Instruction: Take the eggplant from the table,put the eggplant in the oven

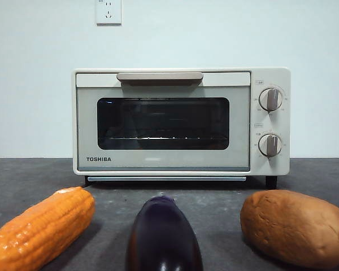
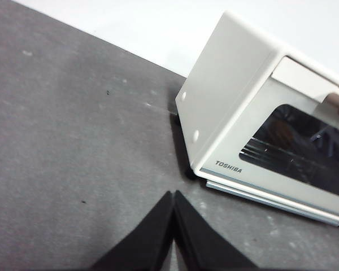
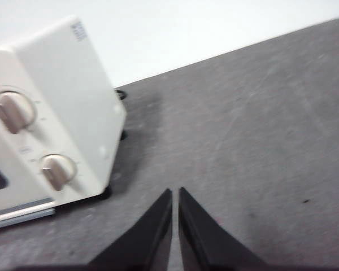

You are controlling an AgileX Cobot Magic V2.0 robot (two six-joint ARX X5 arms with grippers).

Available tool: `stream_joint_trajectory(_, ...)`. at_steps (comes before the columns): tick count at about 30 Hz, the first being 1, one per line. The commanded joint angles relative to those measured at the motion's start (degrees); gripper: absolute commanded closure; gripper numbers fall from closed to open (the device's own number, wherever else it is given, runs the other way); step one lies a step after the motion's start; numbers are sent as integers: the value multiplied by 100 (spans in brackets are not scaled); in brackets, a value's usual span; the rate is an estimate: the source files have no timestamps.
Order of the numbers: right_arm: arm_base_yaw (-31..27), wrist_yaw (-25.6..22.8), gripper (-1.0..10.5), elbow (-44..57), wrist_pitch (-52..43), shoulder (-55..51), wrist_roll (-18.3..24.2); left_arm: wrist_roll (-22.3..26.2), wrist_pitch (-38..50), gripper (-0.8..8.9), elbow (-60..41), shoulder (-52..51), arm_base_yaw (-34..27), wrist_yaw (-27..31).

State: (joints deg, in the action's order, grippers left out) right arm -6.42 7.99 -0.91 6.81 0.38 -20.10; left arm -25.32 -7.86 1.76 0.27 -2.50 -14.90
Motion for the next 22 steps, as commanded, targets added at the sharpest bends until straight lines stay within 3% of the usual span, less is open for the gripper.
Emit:
stream_joint_trajectory(1, -9, 118, 943, -79, -7, -13, -317, -219, -39, 808, -22, -9, -11, -48)
stream_joint_trajectory(15, -9, 304, 943, -1320, 542, 398, -387, -114, -503, 808, 1176, 850, -11, 55)
stream_joint_trajectory(22, -7, 553, 943, -2446, 1392, 1344, -98, 214, -636, 807, 1897, 1939, -11, 13)
